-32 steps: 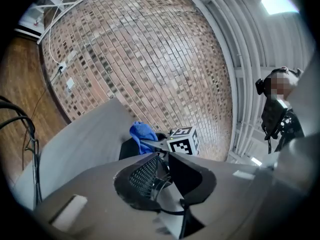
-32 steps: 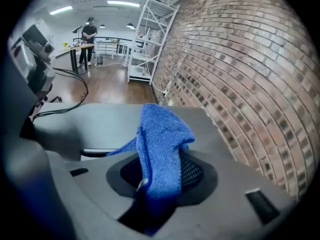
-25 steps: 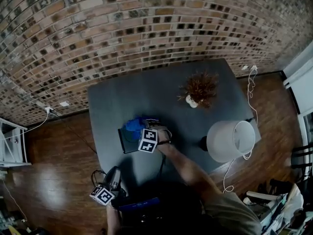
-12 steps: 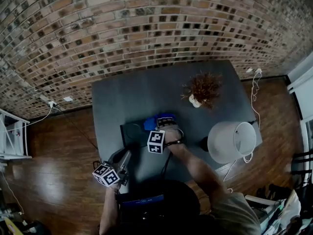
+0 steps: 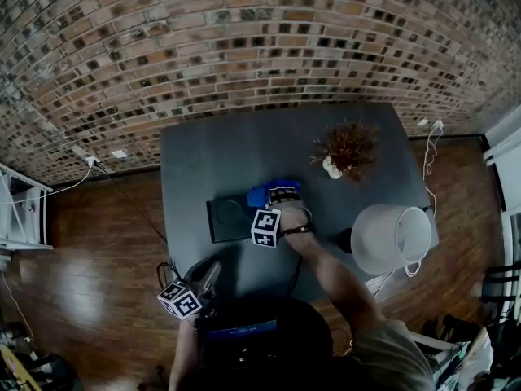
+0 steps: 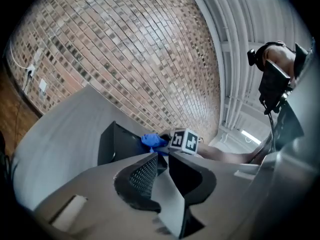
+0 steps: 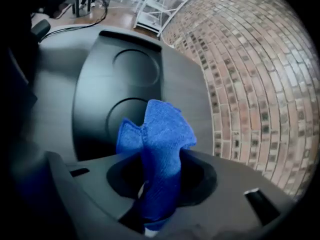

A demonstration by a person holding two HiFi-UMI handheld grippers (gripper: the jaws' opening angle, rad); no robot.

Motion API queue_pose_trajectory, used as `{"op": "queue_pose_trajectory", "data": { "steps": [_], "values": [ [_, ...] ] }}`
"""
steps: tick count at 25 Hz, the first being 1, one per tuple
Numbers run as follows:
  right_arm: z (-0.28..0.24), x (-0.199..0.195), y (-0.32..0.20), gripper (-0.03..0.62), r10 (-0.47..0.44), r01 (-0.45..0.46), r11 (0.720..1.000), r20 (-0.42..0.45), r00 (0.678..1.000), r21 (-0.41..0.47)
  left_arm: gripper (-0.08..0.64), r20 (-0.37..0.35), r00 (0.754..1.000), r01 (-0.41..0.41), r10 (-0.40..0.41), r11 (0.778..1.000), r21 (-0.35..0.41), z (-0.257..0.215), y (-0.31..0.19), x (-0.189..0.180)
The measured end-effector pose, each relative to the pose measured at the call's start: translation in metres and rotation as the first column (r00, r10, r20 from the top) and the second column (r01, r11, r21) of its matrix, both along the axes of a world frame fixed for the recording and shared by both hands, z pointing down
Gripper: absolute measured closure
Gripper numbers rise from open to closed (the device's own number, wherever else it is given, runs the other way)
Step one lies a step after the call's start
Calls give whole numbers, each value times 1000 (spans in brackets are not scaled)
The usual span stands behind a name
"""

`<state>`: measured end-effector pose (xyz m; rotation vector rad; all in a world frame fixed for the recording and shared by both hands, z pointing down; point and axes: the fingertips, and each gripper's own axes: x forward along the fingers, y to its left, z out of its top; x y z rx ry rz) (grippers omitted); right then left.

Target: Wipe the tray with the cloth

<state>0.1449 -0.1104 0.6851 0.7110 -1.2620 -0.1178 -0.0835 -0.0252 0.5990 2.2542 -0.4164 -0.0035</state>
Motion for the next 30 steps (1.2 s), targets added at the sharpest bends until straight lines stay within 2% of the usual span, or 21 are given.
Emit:
{"op": "queue_pose_trajectory", "data": {
  "steps": [2, 4, 5, 7, 9, 10, 11, 13, 14, 15, 17, 18, 19, 20, 22, 24, 25, 26, 28, 29, 30],
  "values": [
    [1, -16, 44, 468, -26, 24, 986, -11, 1000, -166, 505, -19, 999, 34, -34, 999, -10, -3, -8, -9],
    [1, -32, 75, 464, -32, 36, 944, 17, 999, -328, 505, -24, 998, 58, -58, 998, -15, -3, -15, -18],
    [-1, -33, 71, 463, -16, 25, 943, 31, 999, -332, 505, -23, 998, 64, -65, 998, -14, -3, -18, -21],
    [-11, -22, 28, 456, 34, -27, 981, 37, 999, -192, 505, -24, 997, 69, -69, 998, -8, -3, -22, -22],
    [-12, -9, -10, 449, 63, -60, 996, 37, 997, -62, 505, -26, 997, 67, -67, 998, -3, -5, -22, -22],
    [-6, -7, -11, 449, 59, -57, 996, 28, 998, -73, 505, -26, 997, 67, -67, 998, -2, -5, -21, -21],
    [1, -9, 0, 449, 44, -42, 991, 10, 999, -131, 505, -27, 997, 67, -68, 998, -2, -6, -20, -22],
    [6, -25, 35, 465, 6, -8, 959, -5, 1000, -285, 505, -34, 996, 77, -77, 997, -10, -7, -16, -26],
    [3, -38, 43, 464, -2, 7, 947, 14, 1000, -322, 505, -39, 996, 85, -86, 996, -20, -7, -16, -28],
    [-2, -51, 38, 463, -8, 20, 953, 40, 999, -302, 505, -42, 995, 93, -94, 995, -31, -5, -15, -31],
    [-13, -68, -10, 456, -41, 51, 993, 86, 995, -108, 505, -40, 995, 94, -96, 995, -43, -1, -15, -32],
    [-16, -73, -36, 454, -74, 75, 997, 104, 992, -3, 505, -36, 995, 87, -89, 995, -42, 0, -15, -31],
    [-15, -76, -50, 453, -111, 106, 993, 120, 987, 46, 505, -33, 996, 79, -80, 996, -38, 0, -15, -29],
    [-8, -79, -46, 453, -135, 133, 991, 132, 982, 20, 505, -31, 997, 70, -72, 997, -33, -1, -14, -26],
    [5, -77, -1, 463, -111, 133, 975, 129, 985, -178, 505, -29, 998, 61, -62, 998, -24, -5, -12, -24],
    [6, -66, 48, 466, -43, 77, 925, 97, 994, -373, 505, -29, 998, 61, -62, 998, -28, -5, -13, -23],
    [4, -58, 56, 464, -9, 43, 916, 87, 996, -399, 505, -30, 998, 60, -61, 998, -33, -3, -14, -23],
    [1, -49, 50, 462, 24, 9, 929, 85, 996, -371, 505, -30, 998, 57, -58, 998, -36, -1, -14, -21],
    [-9, -25, 10, 456, 68, -49, 981, 93, 993, -190, 505, -31, 999, 43, -44, 999, -32, -1, -14, -15],
    [-12, -12, -11, 453, 67, -58, 994, 95, 993, -89, 505, -37, 999, 32, -33, 999, -27, -2, -14, -10],
    [-10, -2, -24, 451, 56, -54, 998, 94, 994, -31, 505, -45, 999, 20, -21, 1000, -21, -5, -12, -4]
  ]
}}
